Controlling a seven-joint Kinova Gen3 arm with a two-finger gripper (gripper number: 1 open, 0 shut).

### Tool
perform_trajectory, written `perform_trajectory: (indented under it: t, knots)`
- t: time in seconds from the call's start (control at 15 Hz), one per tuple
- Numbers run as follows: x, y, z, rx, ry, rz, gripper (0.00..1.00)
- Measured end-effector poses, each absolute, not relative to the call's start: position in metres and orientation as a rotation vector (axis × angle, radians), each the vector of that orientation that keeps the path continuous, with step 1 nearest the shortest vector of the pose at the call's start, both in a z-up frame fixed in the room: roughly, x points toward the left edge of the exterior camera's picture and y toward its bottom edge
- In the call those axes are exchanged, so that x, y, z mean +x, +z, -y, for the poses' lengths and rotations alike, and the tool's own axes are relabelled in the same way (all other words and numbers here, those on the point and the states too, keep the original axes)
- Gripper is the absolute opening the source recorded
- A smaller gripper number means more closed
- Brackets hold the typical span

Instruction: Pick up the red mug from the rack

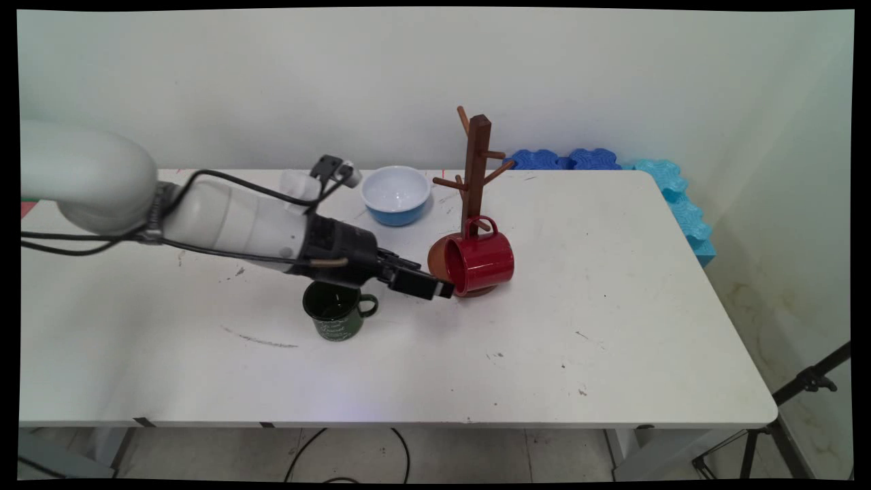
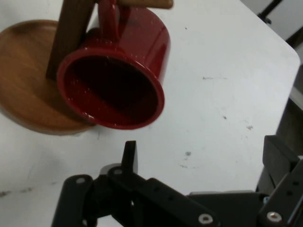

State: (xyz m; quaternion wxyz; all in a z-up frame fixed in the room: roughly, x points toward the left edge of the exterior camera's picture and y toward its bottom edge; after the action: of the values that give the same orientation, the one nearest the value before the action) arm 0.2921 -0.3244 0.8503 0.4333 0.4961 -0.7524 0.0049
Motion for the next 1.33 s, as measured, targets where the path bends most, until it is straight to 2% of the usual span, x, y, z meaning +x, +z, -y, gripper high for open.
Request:
perform_trajectory:
  t: [1.33]
  knots:
    - [0.237,0.786,0.387,1.188,0.047,1.848,1.00]
